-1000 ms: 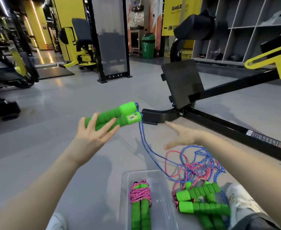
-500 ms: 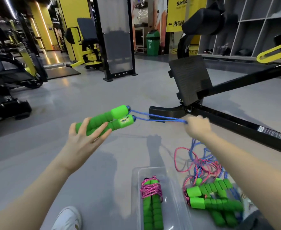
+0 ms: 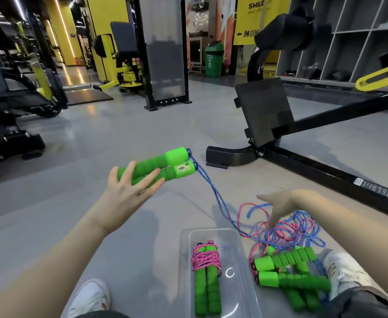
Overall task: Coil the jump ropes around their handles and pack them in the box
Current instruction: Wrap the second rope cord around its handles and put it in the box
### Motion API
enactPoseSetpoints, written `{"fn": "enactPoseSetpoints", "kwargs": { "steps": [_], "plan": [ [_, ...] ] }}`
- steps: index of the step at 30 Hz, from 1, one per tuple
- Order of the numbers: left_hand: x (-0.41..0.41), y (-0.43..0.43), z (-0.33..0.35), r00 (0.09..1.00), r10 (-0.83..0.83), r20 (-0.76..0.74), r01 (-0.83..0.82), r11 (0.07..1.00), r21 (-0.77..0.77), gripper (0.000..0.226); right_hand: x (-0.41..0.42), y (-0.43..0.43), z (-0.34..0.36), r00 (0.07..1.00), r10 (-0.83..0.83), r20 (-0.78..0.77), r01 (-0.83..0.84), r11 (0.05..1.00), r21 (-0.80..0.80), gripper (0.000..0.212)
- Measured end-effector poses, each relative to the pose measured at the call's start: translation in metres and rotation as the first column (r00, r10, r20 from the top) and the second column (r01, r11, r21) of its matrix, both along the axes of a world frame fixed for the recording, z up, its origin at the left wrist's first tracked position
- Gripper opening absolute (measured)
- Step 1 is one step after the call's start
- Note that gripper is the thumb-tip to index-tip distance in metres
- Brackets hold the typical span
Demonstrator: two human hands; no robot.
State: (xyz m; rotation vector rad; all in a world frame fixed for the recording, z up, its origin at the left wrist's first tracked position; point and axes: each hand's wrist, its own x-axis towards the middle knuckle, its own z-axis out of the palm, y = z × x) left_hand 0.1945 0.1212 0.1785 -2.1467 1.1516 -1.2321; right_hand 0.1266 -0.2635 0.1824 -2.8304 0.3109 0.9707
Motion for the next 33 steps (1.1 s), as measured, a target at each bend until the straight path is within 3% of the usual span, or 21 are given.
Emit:
{"fn": "enactPoseSetpoints", "kwargs": {
  "steps": [3,6,10,13,15,16,18,21,23,27,33],
  "plan": [
    [-0.003,-0.02,-0.002,0.998,-0.059,-0.019,0.06,0.998,0.031,0.06,0.007,0.008,0.005,0.938,-0.207,0.279,0.064,0.892,0.448,0.099],
    [-0.005,-0.036,-0.004,0.994,-0.106,-0.024,0.106,0.994,0.034,0.058,0.008,0.026,0.012,0.86,-0.383,0.336,0.0,0.66,0.752,0.098],
    [-0.012,-0.058,0.0,0.987,-0.162,-0.019,0.16,0.985,-0.064,0.06,0.017,0.049,0.011,0.826,-0.493,0.274,-0.068,0.396,0.916,0.09],
    [-0.014,-0.074,0.003,0.984,-0.176,-0.021,0.168,0.965,-0.201,0.064,0.021,0.064,0.01,0.835,-0.512,0.202,-0.088,0.238,0.967,0.052],
    [-0.016,-0.081,0.004,0.984,-0.177,-0.025,0.165,0.951,-0.261,0.071,0.022,0.076,0.009,0.775,-0.609,0.167,-0.105,0.136,0.985,0.03],
    [-0.018,-0.083,0.005,0.984,-0.177,-0.026,0.163,0.948,-0.273,0.071,0.02,0.082,0.009,0.719,-0.676,0.162,-0.114,0.115,0.987,0.028],
    [-0.02,-0.086,0.005,0.985,-0.172,-0.023,0.159,0.947,-0.279,0.068,0.017,0.094,0.006,0.602,-0.761,0.243,-0.143,0.197,0.97,0.03],
    [-0.021,-0.086,0.003,0.991,-0.137,-0.006,0.13,0.957,-0.258,0.062,0.011,0.103,-0.001,0.543,-0.697,0.468,-0.143,0.472,0.87,0.029],
    [-0.018,-0.082,0.0,0.995,-0.103,0.005,0.101,0.966,-0.236,0.058,0.007,0.105,-0.003,0.584,-0.59,0.557,-0.154,0.594,0.79,0.029],
    [-0.012,-0.069,-0.003,0.999,-0.053,0.006,0.053,0.982,-0.183,0.055,0.004,0.104,-0.002,0.711,-0.366,0.6,-0.185,0.726,0.662,0.027],
    [-0.009,-0.052,-0.008,0.999,-0.019,-0.035,0.018,1.0,-0.008,0.065,0.0,0.09,0.027,0.872,-0.191,0.45,-0.168,0.746,0.644,0.021]
  ]
}}
